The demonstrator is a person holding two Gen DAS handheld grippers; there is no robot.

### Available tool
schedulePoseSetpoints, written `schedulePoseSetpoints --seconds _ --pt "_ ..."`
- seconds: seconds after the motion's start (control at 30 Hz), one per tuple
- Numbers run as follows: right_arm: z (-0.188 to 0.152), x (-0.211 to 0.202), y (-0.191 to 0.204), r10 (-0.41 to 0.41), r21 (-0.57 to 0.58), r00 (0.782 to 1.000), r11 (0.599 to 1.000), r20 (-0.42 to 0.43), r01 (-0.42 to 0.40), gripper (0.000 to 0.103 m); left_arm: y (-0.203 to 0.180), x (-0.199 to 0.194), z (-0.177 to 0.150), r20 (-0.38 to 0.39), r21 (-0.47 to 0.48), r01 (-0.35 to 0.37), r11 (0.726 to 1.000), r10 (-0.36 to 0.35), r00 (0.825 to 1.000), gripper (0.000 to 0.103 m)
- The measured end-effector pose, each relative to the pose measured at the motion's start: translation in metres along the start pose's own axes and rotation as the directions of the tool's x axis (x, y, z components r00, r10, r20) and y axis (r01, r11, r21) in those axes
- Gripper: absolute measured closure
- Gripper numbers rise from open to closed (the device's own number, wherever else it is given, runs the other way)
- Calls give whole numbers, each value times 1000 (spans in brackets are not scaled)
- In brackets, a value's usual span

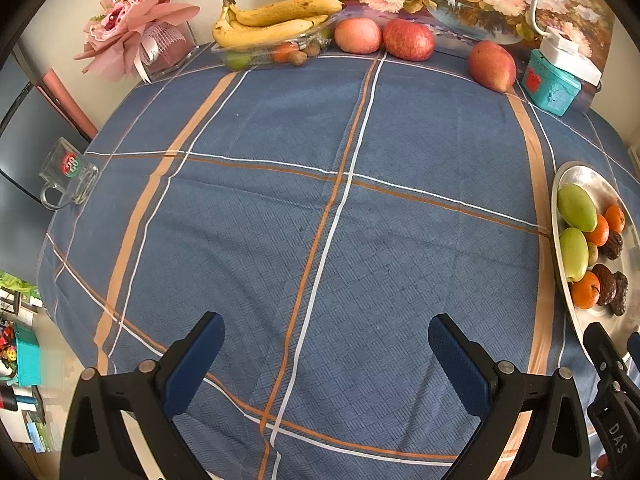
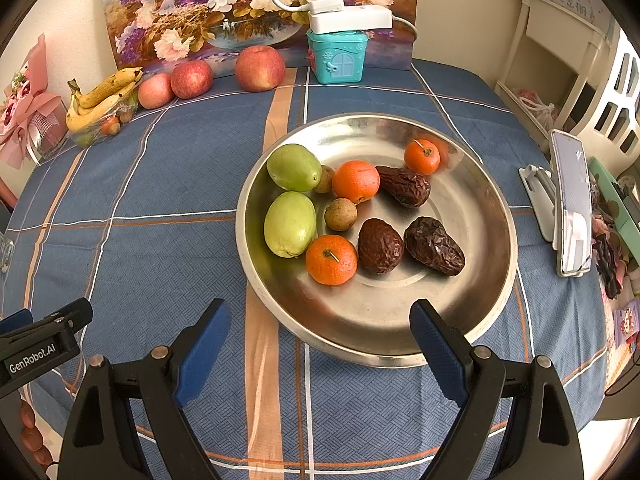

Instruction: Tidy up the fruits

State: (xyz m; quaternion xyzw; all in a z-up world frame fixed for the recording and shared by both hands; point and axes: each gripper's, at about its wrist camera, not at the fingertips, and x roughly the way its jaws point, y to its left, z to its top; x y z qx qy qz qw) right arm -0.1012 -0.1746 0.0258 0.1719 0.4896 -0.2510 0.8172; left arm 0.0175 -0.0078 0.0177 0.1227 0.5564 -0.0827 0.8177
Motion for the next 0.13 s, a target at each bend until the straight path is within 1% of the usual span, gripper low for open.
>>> schedulePoseSetpoints --seconds 0.13 --pt "-1 0 -1 -2 8 1000 1000 0 2 12 1 -2 0 6 2 13 1000 -13 1000 0"
